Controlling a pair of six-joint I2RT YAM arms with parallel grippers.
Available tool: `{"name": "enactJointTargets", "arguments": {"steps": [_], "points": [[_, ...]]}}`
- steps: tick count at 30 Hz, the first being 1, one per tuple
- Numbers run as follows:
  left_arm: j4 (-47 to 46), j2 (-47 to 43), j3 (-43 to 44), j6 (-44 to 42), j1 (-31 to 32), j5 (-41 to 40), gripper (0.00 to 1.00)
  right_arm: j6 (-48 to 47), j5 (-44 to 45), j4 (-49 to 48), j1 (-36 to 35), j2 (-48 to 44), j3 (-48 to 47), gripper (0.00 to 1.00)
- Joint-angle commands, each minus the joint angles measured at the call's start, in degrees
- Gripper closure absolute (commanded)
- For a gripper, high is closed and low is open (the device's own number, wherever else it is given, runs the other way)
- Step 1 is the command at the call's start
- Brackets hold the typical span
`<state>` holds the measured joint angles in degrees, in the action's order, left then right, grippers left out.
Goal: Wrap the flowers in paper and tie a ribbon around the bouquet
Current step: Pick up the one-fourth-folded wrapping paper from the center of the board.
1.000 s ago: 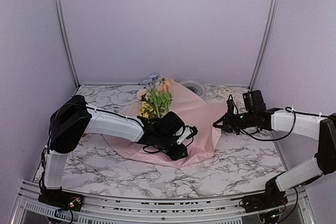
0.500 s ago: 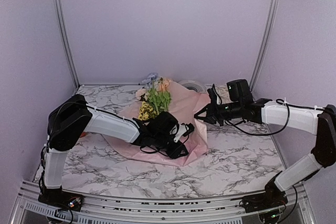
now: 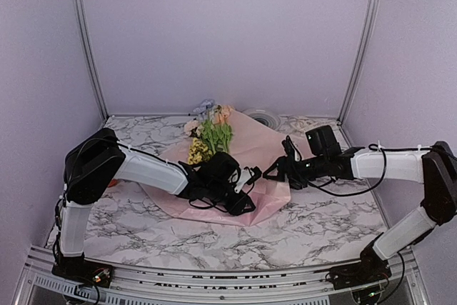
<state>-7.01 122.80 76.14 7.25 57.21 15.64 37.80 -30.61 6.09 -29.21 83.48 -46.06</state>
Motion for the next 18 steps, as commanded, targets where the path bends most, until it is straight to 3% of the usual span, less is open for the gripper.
{"name": "enactJointTargets", "arguments": {"steps": [1,5,10,18], "points": [[5.6,2.1,-2.1,0.7,-1.5,-2.1,0.65,-7.5,-2.4,-0.7,0.2,-2.3,3.0,0.26],[5.7,2.1,-2.1,0.7,-1.5,-2.3,0.65,-8.0,-3.7,-1.3,0.2,-4.8,9.0,0.22],[5.9,2.0,-2.1,0.8,-1.6,-2.6,0.65,-4.4,-4.1,-8.9,-2.0,-7.3,15.9,0.2],[6.3,1.7,-2.2,0.8,-1.6,-3.4,0.65,2.7,5.9,-19.8,-4.9,-8.8,22.5,0.25]]}}
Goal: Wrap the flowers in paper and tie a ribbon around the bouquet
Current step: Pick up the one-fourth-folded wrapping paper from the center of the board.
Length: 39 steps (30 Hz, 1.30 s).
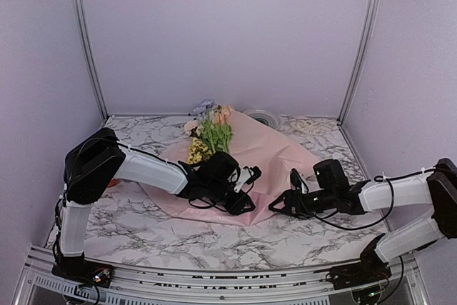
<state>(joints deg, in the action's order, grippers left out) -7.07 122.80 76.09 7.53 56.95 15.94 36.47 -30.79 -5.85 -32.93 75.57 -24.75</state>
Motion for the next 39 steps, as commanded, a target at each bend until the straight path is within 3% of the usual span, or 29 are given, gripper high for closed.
{"name": "enactJointTargets", "arguments": {"steps": [1,9,17,22,29,39], "points": [[6.4,1.7,-2.1,0.5,-1.3,-3.7,0.65,4.7,6.9,-9.0,-1.5,-0.7,1.7,0.26],[6.8,1.6,-2.1,0.4,-1.3,-3.9,0.65,5.6,12.9,-11.3,-6.7,0.4,1.3,0.36],[7.3,1.4,-2.0,0.1,-1.3,-4.3,0.65,6.5,24.1,-5.5,-8.2,-1.8,0.3,0.68],[7.7,0.3,-2.1,-0.3,-1.4,-5.5,0.65,3.4,23.0,-3.7,-8.3,-1.9,-2.5,0.87],[8.0,-5.2,-3.5,-1.5,-1.4,-10.6,0.63,2.3,23.1,2.5,-8.3,-2.7,-4.5,0.99],[11.9,-11.7,-7.2,-3.2,-1.4,-11.7,0.56,1.6,23.6,8.0,-8.6,-2.8,-7.2,1.0]]}}
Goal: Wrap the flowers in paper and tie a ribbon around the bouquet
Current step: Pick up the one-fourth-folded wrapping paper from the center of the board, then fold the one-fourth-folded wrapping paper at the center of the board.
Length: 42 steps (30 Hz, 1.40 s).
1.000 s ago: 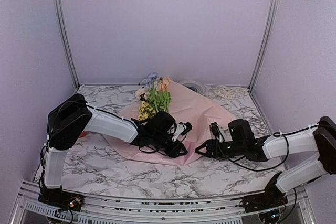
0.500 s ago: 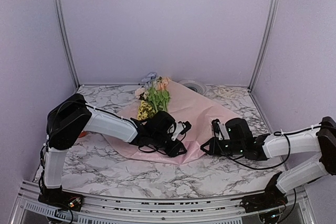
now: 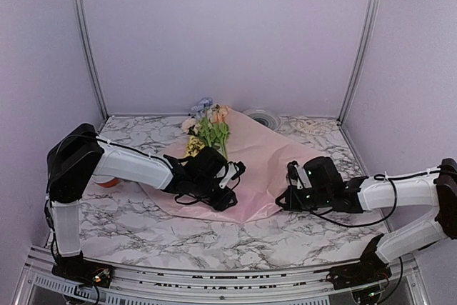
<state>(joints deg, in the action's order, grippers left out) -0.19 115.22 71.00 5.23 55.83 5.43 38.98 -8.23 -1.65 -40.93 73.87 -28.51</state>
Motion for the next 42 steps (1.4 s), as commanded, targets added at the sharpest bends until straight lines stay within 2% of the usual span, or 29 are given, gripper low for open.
{"name": "enactJointTargets", "arguments": {"steps": [1,5,13,17,23,26,31,34,36,40,42], "points": [[5.2,-4.9,-2.8,-0.7,-0.2,-1.4,0.56,-1.1,1.2,4.3,-0.9,-1.1,-3.8,1.0],[7.4,-3.3,-3.1,-1.2,-0.4,-5.7,0.55,-2.9,1.0,5.8,-2.3,-0.9,-6.0,1.0],[8.6,2.9,-0.7,0.6,-0.7,-4.1,0.57,-13.0,0.1,9.2,-6.2,2.7,-15.1,1.0],[7.8,3.0,-2.0,0.4,-0.8,-4.8,0.57,-17.5,-5.7,7.7,-6.6,5.3,-18.5,0.98],[3.9,3.1,-4.0,1.1,-1.5,-2.4,0.57,-21.1,-10.6,4.2,-6.8,14.4,-23.8,0.97],[1.9,3.2,-5.0,1.6,-1.9,-1.5,0.57,-22.6,-11.0,4.6,-10.2,17.9,-26.7,0.97],[-2.9,2.8,-7.7,3.4,-2.9,0.5,0.57,-22.6,-11.0,4.0,-11.9,20.2,-28.1,0.97],[-5.5,2.4,-9.0,3.8,-3.2,1.4,0.57,-21.9,-8.0,4.5,-11.9,19.5,-27.6,0.95],[-5.6,2.6,-9.0,4.0,-3.4,1.5,0.57,-22.2,-7.6,4.4,-11.9,18.7,-27.3,0.89],[-6.3,3.3,-9.3,4.4,-3.7,2.3,0.57,-25.8,-10.1,4.5,-11.9,19.0,-27.6,0.53],[-6.6,3.2,-9.8,4.7,-3.9,2.6,0.57,-30.0,-10.7,6.3,-11.9,19.6,-29.0,0.43]]}}
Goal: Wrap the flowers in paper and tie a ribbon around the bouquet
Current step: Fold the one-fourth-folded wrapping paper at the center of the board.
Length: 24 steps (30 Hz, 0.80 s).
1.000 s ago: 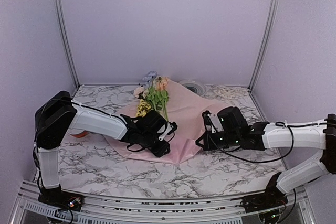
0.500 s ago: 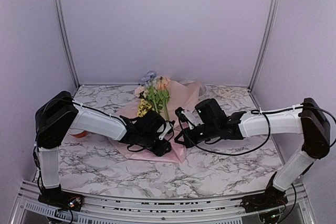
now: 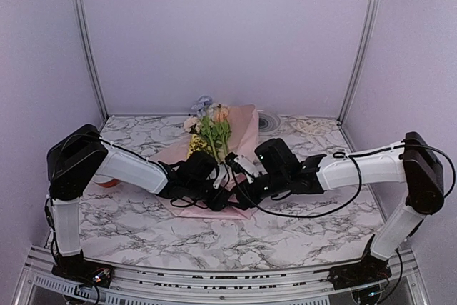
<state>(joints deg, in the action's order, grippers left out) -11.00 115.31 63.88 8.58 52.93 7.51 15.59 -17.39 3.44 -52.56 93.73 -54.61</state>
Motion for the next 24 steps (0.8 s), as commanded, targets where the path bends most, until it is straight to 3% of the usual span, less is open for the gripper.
{"name": "enactJointTargets", "arguments": {"steps": [1,7,15,24], "points": [[4.2,3.1,-2.9,1.4,-1.0,0.6,0.57,-8.7,-1.3,0.9,-0.2,-0.4,-3.2,0.4],[0.6,2.4,-4.3,2.1,-1.6,0.5,0.57,-14.5,5.7,0.8,1.5,-1.4,-5.9,0.26],[-8.5,-2.2,-9.8,3.4,-1.9,-3.3,0.57,-15.1,1.3,-6.5,1.9,0.4,-4.8,0.26],[-15.1,-4.2,-12.0,3.7,-3.0,0.7,0.56,-13.6,-2.4,-10.7,0.1,5.3,-5.5,0.28]]}}
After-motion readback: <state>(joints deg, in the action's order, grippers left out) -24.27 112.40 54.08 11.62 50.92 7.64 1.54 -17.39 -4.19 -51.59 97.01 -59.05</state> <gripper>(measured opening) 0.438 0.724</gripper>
